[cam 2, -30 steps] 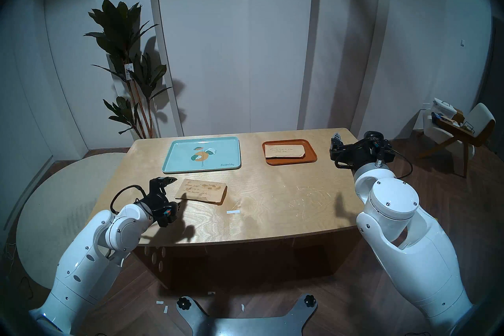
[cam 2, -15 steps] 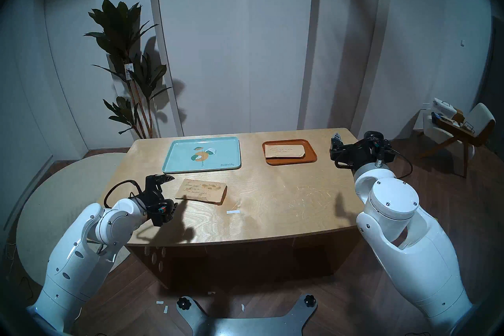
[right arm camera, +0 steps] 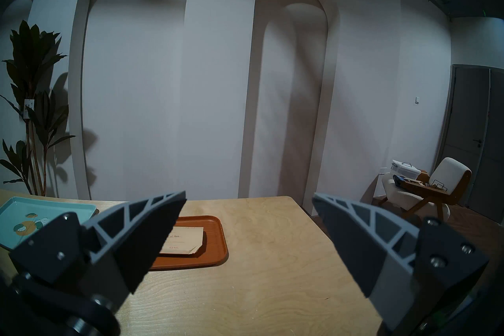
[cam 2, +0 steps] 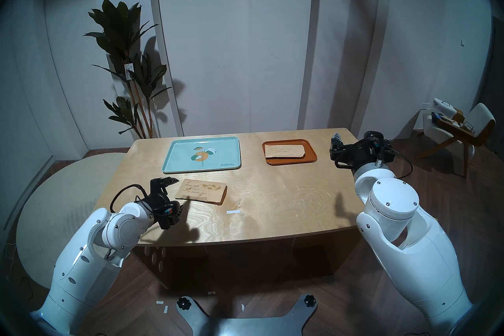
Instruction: Sort the mail into the trays, one tray per recipient
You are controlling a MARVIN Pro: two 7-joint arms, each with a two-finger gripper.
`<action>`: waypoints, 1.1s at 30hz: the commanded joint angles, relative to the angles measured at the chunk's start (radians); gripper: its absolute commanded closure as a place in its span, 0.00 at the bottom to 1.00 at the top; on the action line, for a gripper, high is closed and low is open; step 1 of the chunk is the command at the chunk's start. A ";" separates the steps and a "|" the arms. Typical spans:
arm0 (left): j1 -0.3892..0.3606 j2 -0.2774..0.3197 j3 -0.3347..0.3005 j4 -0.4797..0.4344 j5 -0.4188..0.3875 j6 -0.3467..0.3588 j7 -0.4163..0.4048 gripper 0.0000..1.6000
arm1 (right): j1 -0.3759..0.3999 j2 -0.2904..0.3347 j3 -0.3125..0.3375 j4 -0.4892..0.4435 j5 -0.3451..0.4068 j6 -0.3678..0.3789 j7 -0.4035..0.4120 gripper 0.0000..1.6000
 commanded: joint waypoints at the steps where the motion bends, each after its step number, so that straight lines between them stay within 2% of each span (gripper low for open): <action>1: -0.014 -0.018 0.006 0.015 0.013 0.000 0.038 0.00 | 0.004 -0.002 0.005 -0.018 0.002 -0.007 0.000 0.00; 3: -0.020 -0.023 0.013 0.029 0.016 -0.003 0.045 0.00 | 0.004 -0.002 0.005 -0.018 0.002 -0.007 0.000 0.00; 7: -0.060 -0.050 0.050 0.130 0.029 -0.026 0.093 0.00 | 0.004 -0.002 0.005 -0.018 0.001 -0.007 0.000 0.00; 14: -0.104 -0.079 0.078 0.237 0.038 -0.055 0.152 0.00 | 0.004 -0.002 0.005 -0.018 0.001 -0.007 0.000 0.00; 24: -0.096 -0.063 0.074 0.207 0.034 -0.061 0.146 0.00 | 0.004 -0.002 0.005 -0.019 0.002 -0.007 0.000 0.00; 33: -0.136 -0.039 0.102 0.231 0.059 -0.090 0.105 0.00 | 0.004 -0.002 0.005 -0.018 0.002 -0.007 0.000 0.00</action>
